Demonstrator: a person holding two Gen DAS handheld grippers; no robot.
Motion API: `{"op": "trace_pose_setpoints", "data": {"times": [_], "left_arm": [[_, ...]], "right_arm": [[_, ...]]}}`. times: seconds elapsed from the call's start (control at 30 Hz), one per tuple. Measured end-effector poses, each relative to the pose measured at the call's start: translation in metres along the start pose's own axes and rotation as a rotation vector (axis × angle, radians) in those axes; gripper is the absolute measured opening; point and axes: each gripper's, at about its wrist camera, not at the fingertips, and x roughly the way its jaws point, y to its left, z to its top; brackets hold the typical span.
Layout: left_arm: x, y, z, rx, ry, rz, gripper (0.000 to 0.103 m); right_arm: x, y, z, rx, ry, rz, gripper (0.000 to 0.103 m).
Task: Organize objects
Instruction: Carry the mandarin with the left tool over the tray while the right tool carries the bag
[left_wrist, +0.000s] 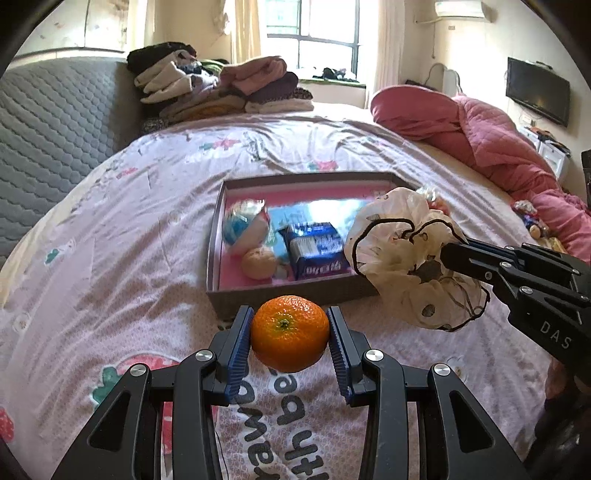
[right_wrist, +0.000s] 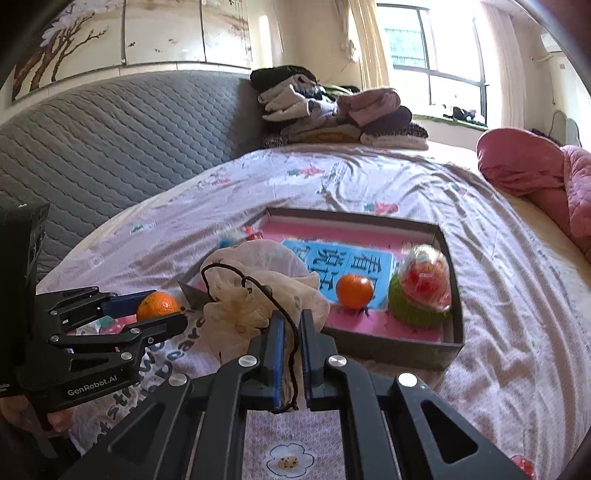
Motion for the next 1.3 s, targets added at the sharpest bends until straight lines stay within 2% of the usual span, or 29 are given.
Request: {"op": "trace_pose_setpoints", "data": {"times": [0.53,0.97,1.3], "left_arm": [[-0.007,-0.012,0.047,0.019,-0.093,0.011,0.041],[0.017,-0.012,0.075,0.003,-0.102,0.023,0.041],[0.038,-0.004,0.085,-0.015,-0.1,0.011,0.041]], "right_arm": [[-0.023,-0.014,0.038,0.007,-0.103,-0.03,0.008],[-0.01,-0.024,0.073,-0.008,-0.158,-0.055,0.008],[0.005,-0.041,0.083,0.011,-0.161,-0.072,0.008]]}}
